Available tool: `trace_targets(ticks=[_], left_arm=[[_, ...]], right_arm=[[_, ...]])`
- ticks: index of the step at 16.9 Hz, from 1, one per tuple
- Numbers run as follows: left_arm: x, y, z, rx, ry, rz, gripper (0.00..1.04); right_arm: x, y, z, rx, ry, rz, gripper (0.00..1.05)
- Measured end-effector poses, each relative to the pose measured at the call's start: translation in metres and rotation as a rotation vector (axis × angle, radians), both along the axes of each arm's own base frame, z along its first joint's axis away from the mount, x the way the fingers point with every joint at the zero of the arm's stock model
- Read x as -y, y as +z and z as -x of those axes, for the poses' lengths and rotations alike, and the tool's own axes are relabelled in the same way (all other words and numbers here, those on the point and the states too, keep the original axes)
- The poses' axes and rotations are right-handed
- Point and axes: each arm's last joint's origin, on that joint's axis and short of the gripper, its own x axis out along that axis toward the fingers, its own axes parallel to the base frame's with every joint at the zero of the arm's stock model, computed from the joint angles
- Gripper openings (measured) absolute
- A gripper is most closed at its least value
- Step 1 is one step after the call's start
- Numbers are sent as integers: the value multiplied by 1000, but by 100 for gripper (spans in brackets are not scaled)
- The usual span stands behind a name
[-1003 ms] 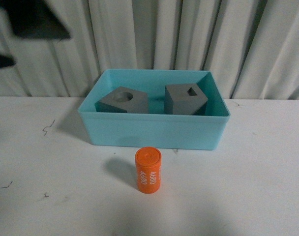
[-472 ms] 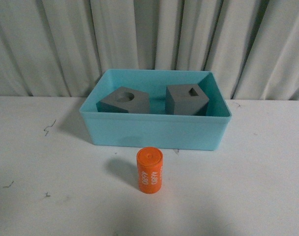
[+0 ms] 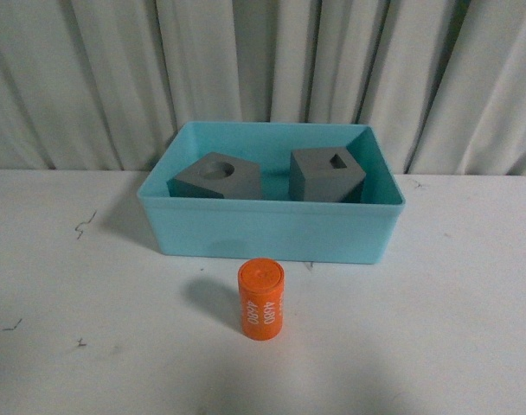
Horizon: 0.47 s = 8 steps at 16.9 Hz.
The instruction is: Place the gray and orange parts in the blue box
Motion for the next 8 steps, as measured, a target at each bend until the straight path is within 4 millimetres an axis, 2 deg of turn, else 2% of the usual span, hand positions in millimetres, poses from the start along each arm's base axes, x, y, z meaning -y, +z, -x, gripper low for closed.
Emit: trace_targets(ticks=[2, 3, 8], left_arm=[[0, -7, 8, -53, 3, 0, 2], [0, -1, 11, 11, 3, -1, 2], [0, -3, 11, -9, 6, -1, 2]], right_arm=[[0, 0, 0, 0, 0, 0, 98], [0, 0, 0, 0, 0, 0, 98], [0, 0, 0, 0, 0, 0, 98]])
